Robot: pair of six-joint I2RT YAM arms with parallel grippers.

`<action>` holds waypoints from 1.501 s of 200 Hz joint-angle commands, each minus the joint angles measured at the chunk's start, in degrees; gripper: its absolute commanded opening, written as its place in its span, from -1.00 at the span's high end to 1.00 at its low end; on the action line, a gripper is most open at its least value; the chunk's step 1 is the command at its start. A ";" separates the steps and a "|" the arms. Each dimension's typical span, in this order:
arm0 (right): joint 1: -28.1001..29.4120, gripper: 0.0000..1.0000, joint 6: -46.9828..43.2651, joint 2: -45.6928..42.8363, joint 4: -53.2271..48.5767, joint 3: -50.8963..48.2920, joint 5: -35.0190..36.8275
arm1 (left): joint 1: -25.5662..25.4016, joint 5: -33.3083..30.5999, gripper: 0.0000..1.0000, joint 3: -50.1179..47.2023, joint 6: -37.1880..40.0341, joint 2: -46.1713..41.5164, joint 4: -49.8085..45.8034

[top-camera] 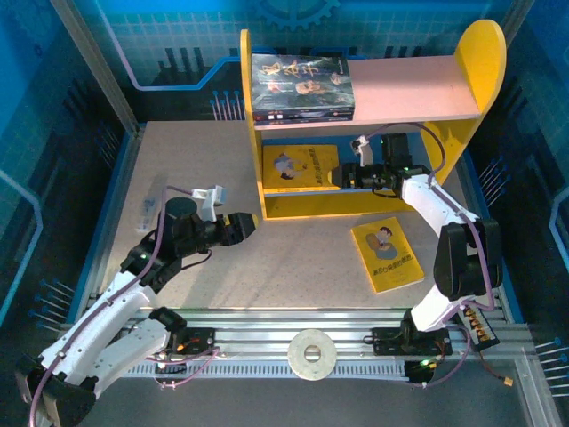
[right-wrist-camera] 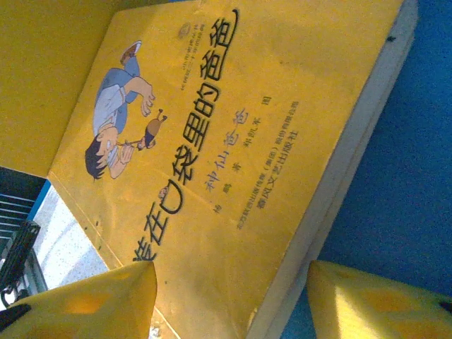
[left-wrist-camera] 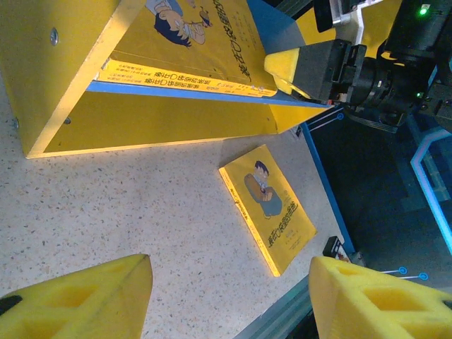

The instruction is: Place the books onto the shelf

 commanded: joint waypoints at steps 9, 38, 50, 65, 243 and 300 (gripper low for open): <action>0.69 -0.19 -1.35 -1.38 -1.70 1.48 0.69 | 0.33 1.04 -0.22 -0.71 0.72 -0.84 0.56; 0.74 -0.19 -1.09 -2.13 -1.39 1.15 1.03 | 0.39 1.08 -0.22 -0.76 0.76 -0.87 0.57; 0.77 -0.18 -1.00 -2.34 -1.10 1.04 0.80 | 0.34 1.08 -0.22 -0.80 0.77 -0.91 0.54; 0.78 -0.18 -1.00 -2.26 -1.23 1.42 0.17 | 0.39 1.01 -0.22 -0.83 0.75 -0.91 0.55; 3.24 -0.16 -1.51 0.64 -1.78 3.96 -1.22 | 0.51 1.48 -0.22 -0.45 1.18 -0.66 0.57; 3.41 -0.18 -2.05 1.61 -2.40 4.29 -0.77 | 0.64 1.70 -0.22 -0.10 1.29 -0.30 0.65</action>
